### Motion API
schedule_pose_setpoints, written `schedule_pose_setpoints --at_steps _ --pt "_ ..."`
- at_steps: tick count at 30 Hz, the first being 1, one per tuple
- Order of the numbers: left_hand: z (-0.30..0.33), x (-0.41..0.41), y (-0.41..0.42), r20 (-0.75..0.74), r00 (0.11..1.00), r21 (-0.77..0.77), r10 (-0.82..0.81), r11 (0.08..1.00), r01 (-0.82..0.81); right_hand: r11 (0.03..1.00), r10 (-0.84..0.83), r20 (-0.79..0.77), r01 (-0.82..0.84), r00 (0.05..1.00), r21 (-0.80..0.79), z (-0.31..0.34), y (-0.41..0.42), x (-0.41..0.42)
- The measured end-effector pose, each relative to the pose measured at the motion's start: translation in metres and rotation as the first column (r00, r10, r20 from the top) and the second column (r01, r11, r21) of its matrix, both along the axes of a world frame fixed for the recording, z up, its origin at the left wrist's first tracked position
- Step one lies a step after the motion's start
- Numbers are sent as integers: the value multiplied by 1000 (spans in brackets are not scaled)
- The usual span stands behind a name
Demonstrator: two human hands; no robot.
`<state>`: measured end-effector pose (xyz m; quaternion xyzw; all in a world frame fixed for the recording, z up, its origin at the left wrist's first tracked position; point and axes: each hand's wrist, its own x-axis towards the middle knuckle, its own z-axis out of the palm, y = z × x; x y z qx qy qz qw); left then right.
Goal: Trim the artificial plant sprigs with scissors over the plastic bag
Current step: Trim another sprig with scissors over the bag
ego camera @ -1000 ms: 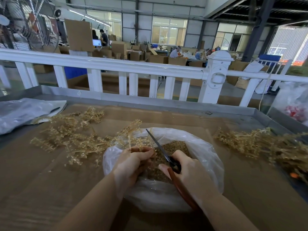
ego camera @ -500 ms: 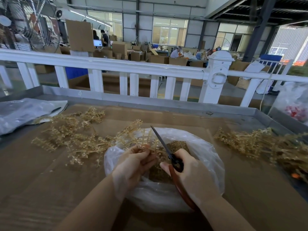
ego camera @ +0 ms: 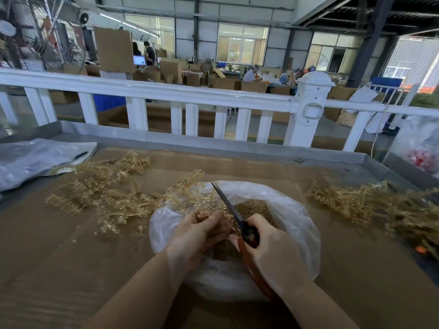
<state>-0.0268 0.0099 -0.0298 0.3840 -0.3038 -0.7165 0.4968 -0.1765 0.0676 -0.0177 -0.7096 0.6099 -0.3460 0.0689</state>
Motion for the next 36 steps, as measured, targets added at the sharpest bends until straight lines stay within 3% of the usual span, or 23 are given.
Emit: schedule_pose_setpoints --at_steps 5,15,25,36 --pt "3 4 2 -68 998 -3 -14 1000 14 1000 8 17 -8 1000 16 1 1 -1" --pt "-1 2 6 -190 959 51 209 978 -203 999 45 11 -45 999 -3 -1 4 -1" --pt "2 1 8 -164 957 64 240 970 -233 996 90 -124 -90 988 7 -8 4 -2" --pt "1 4 8 -189 952 58 242 970 -235 996 84 -163 -80 983 31 -12 -1 -2"
